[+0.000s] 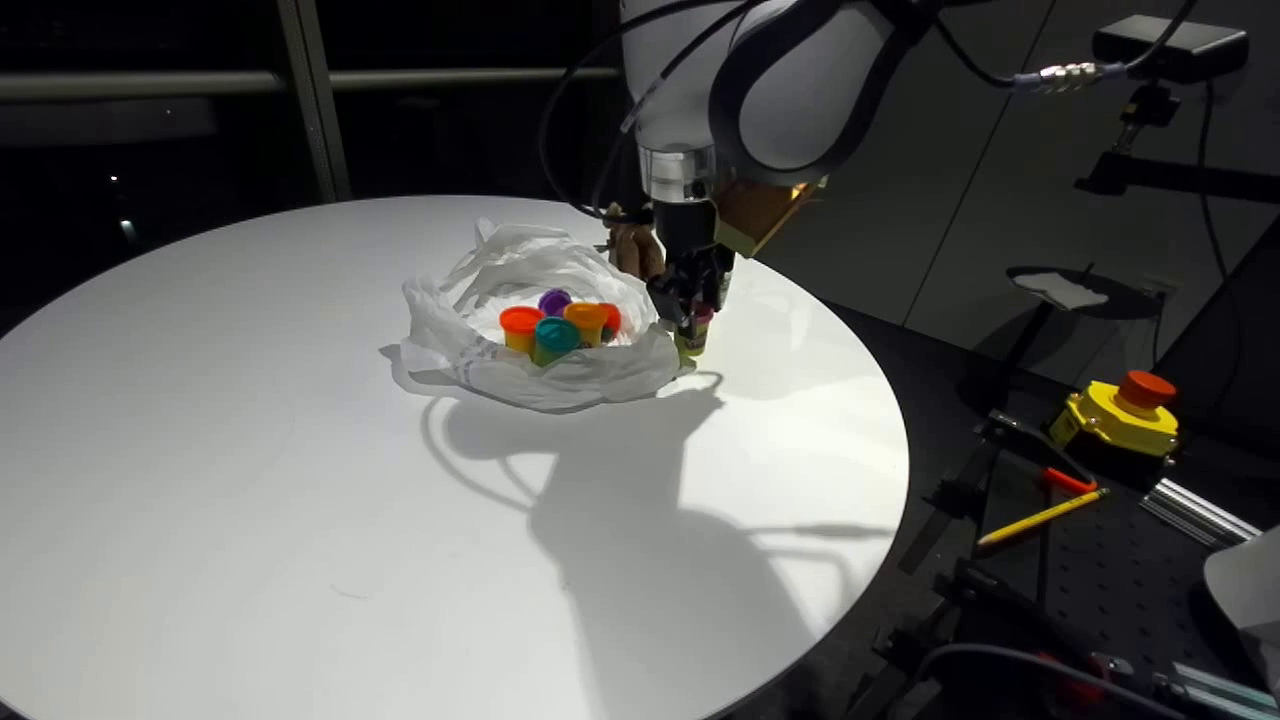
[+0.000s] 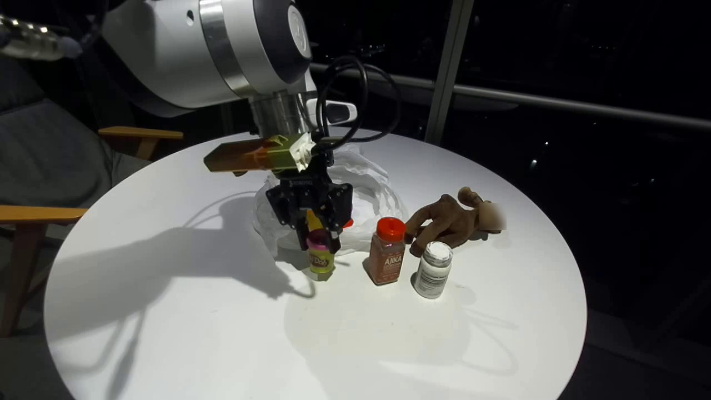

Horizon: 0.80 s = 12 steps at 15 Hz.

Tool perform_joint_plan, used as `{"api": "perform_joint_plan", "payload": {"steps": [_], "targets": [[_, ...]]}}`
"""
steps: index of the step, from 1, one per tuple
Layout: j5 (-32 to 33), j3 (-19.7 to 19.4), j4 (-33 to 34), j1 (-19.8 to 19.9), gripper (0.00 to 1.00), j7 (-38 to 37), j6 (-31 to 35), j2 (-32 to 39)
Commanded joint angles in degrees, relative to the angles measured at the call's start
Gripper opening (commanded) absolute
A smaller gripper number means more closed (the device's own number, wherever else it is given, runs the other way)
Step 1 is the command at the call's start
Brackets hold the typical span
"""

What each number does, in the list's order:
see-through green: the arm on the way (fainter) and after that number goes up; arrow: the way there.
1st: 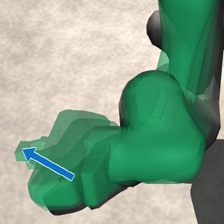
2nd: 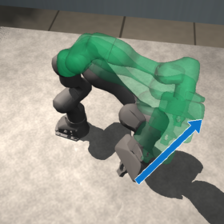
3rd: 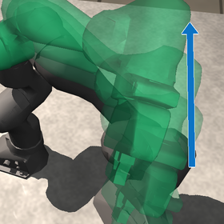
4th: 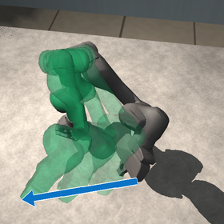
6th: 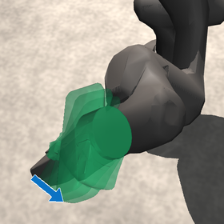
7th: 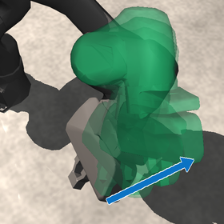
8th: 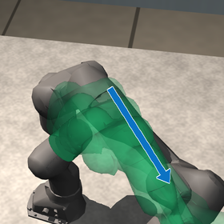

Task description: Remove the objects from the plastic and put them on the table

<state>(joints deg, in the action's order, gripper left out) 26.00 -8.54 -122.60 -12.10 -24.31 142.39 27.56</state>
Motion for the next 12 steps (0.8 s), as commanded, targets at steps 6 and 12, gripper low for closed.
{"api": "perform_joint_plan", "payload": {"steps": [6, 12], "targets": [[0.93, -1.36, -1.09, -0.60, 0.85, 0.55, 3.83, -0.82], [-2.22, 2.28, 6.07, -2.25, 1.00, -0.34, -5.10, -3.66]]}}
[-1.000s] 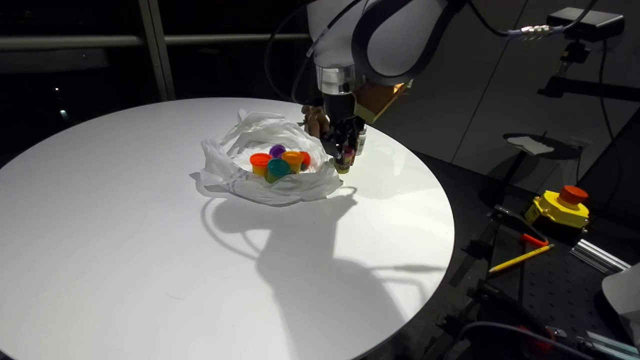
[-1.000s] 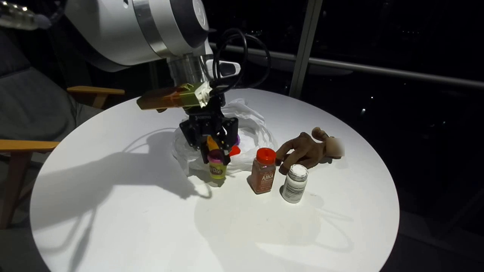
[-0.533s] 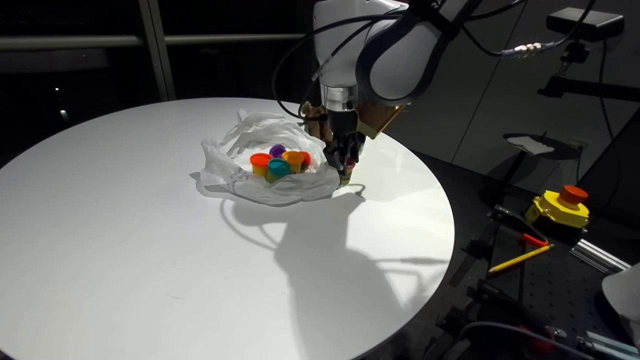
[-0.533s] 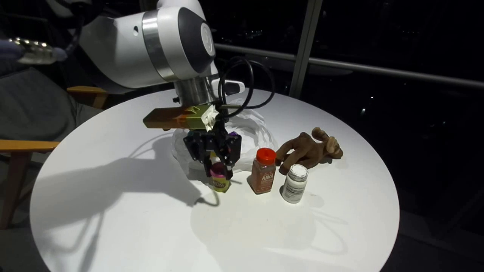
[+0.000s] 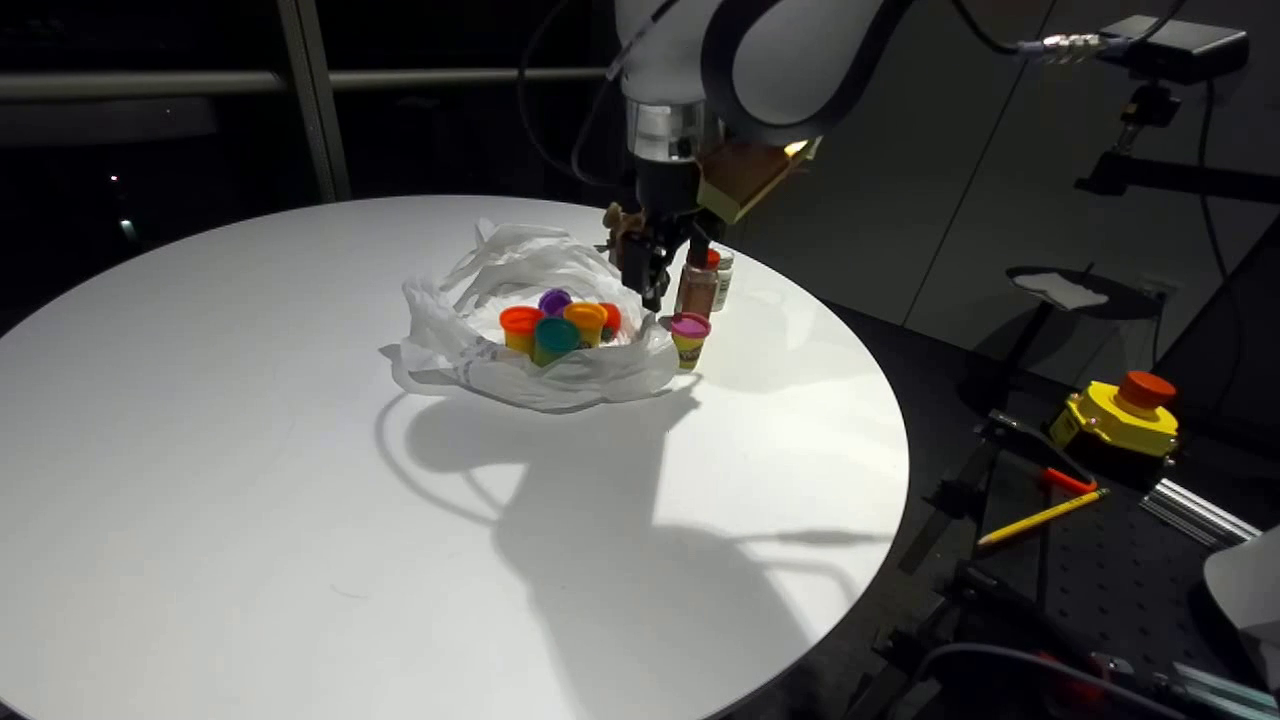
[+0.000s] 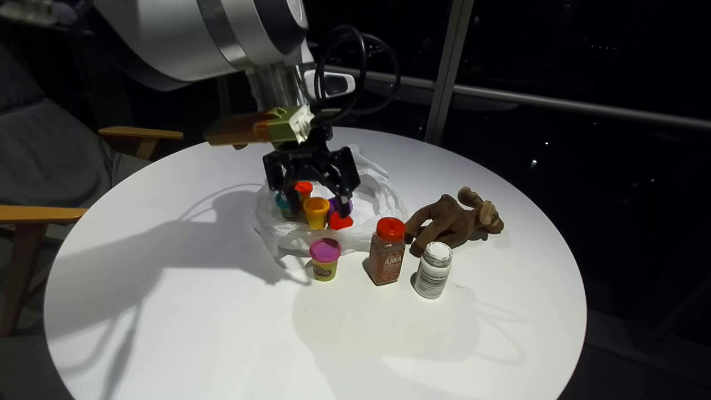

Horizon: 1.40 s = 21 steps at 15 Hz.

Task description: Remove the objects from the plastic and put them on the table

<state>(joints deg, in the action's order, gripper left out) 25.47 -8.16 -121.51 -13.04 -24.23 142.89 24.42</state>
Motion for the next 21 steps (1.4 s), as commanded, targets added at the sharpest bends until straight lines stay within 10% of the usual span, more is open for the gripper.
{"api": "perform_joint_plan", "payload": {"steps": [1, 21], "targets": [[-1.36, 2.72, 7.87, -1.65, 1.00, 0.04, -7.51, 0.84], [-15.41, 12.80, 44.13, 5.98, 1.00, 32.48, -15.21, 27.97]]}}
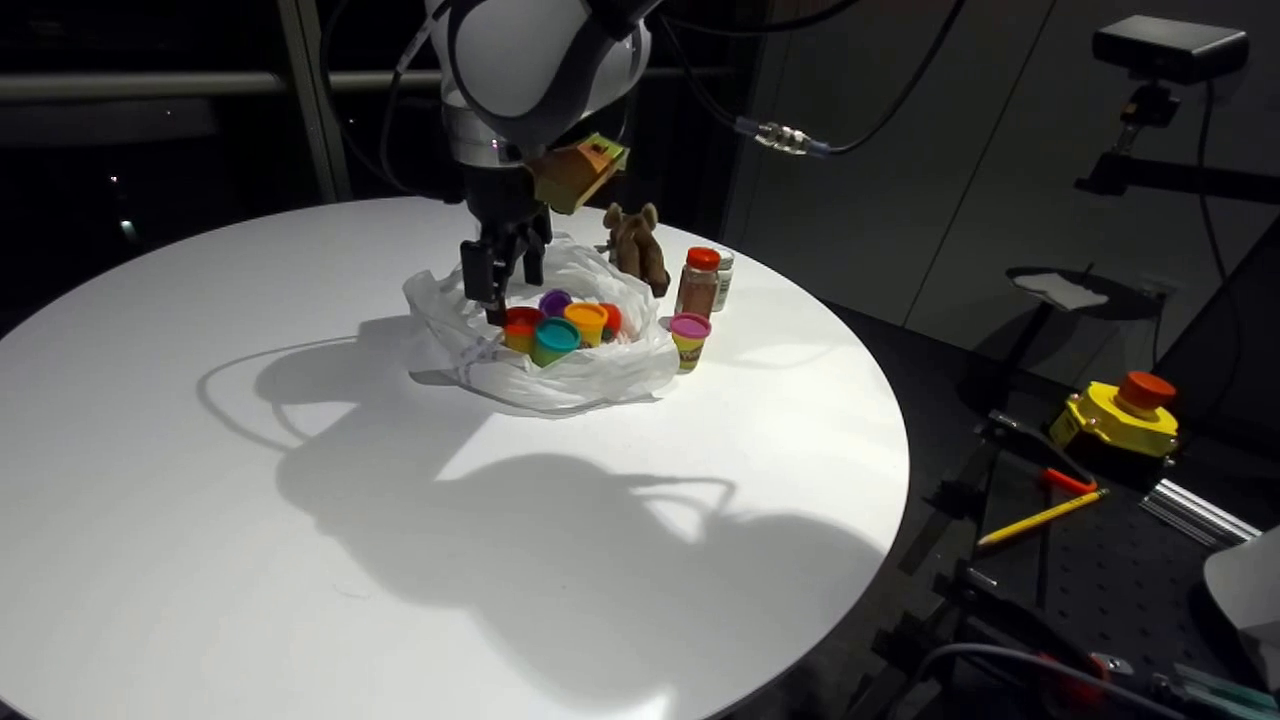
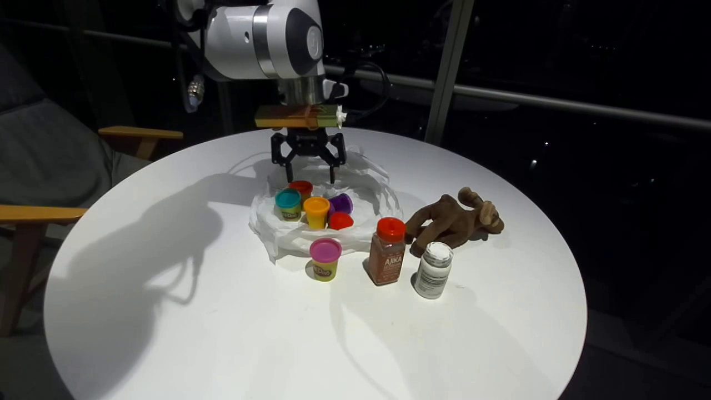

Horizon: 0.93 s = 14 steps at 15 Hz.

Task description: Remove the objects from the plastic and put them on the table

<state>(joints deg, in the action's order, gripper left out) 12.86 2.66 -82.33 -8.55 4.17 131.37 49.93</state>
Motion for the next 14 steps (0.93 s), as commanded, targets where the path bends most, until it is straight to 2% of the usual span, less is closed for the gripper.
{"api": "perform_joint_plan", "payload": {"steps": [1, 7, 14], "targets": [[-3.36, 2.23, 5.44, 1.64, 1.00, 4.84, -4.63, 2.67], [-4.63, 2.60, 5.76, 1.79, 1.00, 6.42, -8.23, 2.35], [-4.90, 2.63, 5.97, 2.20, 1.00, 6.82, -8.90, 3.54]]}}
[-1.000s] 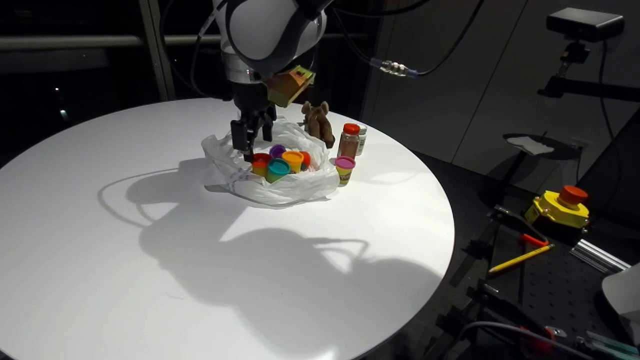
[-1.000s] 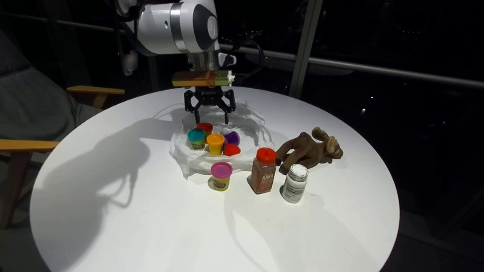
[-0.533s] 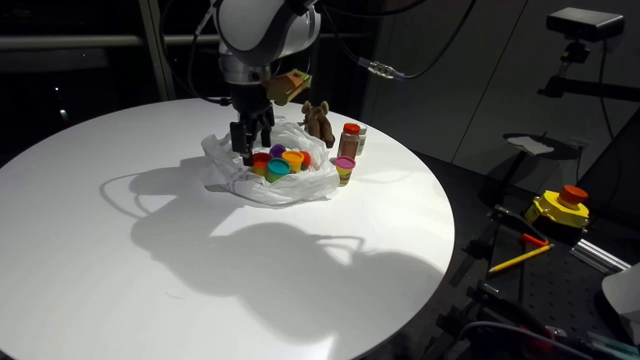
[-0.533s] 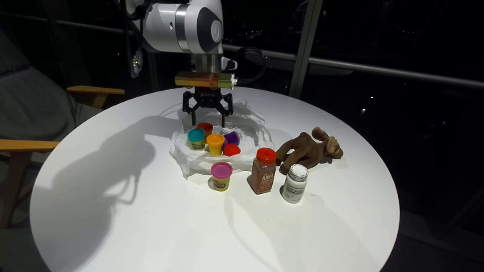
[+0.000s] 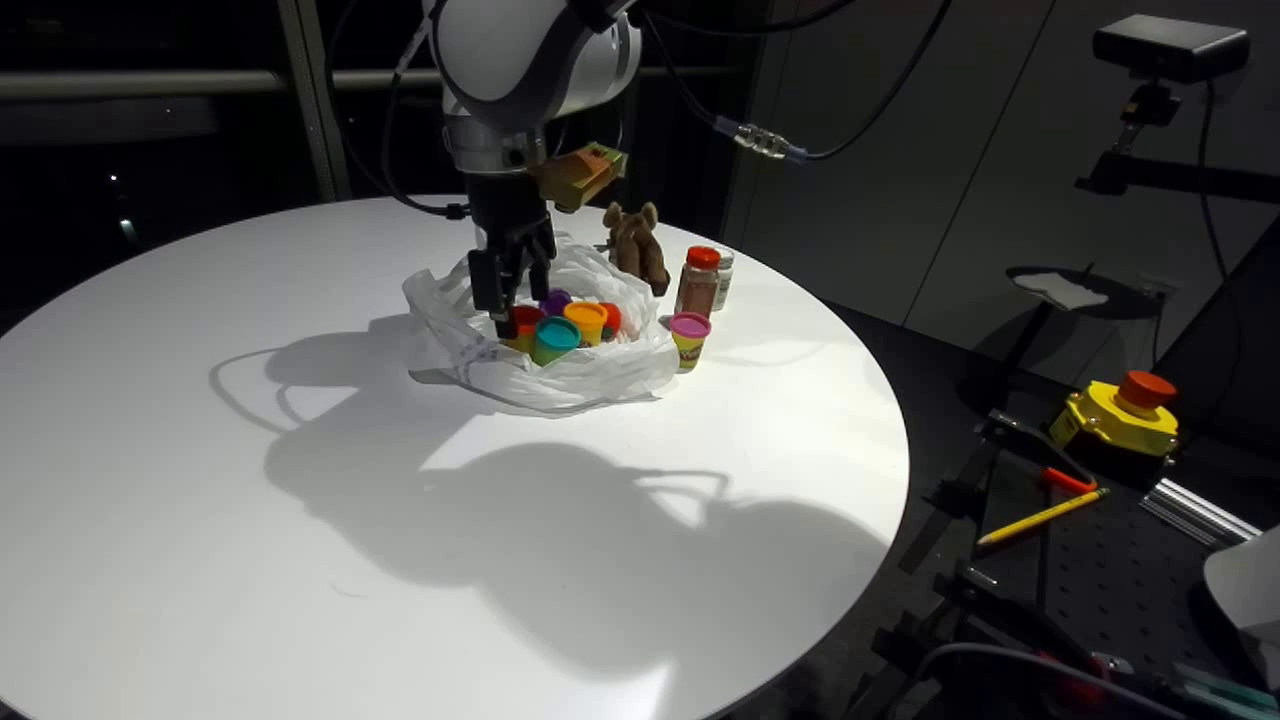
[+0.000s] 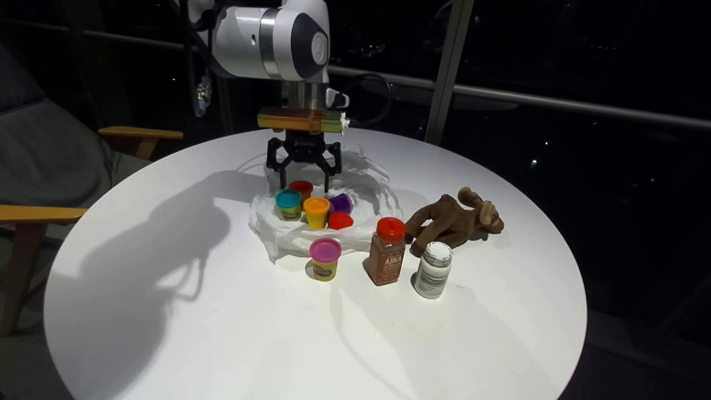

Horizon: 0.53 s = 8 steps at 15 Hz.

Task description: Remove the objects from the plastic and put them on the table

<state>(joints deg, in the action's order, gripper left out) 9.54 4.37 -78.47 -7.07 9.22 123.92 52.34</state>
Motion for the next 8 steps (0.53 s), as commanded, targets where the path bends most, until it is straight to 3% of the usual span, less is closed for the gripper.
{"api": "perform_joint_plan", "payload": {"steps": [1, 8], "targets": [[-1.46, 0.93, 2.20, 0.71, 0.82, 1.97, -1.10, 1.46], [-0.93, 0.39, 0.39, -0.05, 0.27, 0.10, 1.12, -0.07]]}}
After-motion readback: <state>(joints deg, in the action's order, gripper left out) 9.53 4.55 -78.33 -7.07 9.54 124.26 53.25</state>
